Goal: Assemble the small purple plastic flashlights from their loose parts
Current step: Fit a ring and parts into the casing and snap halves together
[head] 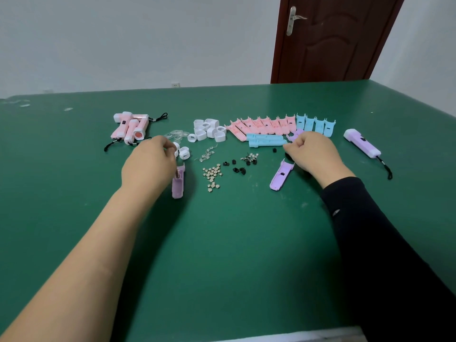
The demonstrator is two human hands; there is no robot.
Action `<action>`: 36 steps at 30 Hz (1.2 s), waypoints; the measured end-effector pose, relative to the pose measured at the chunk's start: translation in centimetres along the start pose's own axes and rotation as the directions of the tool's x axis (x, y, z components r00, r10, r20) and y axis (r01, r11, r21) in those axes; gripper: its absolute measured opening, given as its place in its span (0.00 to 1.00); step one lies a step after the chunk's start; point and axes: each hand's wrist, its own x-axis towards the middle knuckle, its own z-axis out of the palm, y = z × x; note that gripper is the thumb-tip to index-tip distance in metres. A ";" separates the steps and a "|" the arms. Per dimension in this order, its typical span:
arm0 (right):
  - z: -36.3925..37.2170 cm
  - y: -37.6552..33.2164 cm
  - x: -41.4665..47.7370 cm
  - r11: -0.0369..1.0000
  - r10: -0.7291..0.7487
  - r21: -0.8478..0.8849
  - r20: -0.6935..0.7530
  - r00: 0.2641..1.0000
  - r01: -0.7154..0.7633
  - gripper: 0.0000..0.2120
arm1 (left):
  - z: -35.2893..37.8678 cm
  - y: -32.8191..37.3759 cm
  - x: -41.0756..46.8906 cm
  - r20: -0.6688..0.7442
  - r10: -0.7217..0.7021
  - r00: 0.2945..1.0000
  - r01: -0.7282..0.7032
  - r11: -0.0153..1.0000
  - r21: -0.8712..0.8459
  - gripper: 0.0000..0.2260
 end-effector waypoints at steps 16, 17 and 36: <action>0.2 -2.9 -2.5 0.984 -0.015 -0.164 0.308 0.951 0.068 0.20 | -0.7 -1.7 0.8 0.061 -0.078 0.995 0.078 0.997 0.001 0.07; 0.2 -3.1 -2.6 0.987 -0.023 -0.144 0.313 0.950 0.072 0.20 | -0.7 -1.7 0.9 0.084 -0.082 0.993 0.082 0.997 0.009 0.07; 3.3 -7.7 -6.0 0.507 -0.269 0.781 0.545 0.794 -0.364 0.03 | 0.1 -1.1 0.6 0.356 -0.121 0.927 0.104 0.992 0.068 0.16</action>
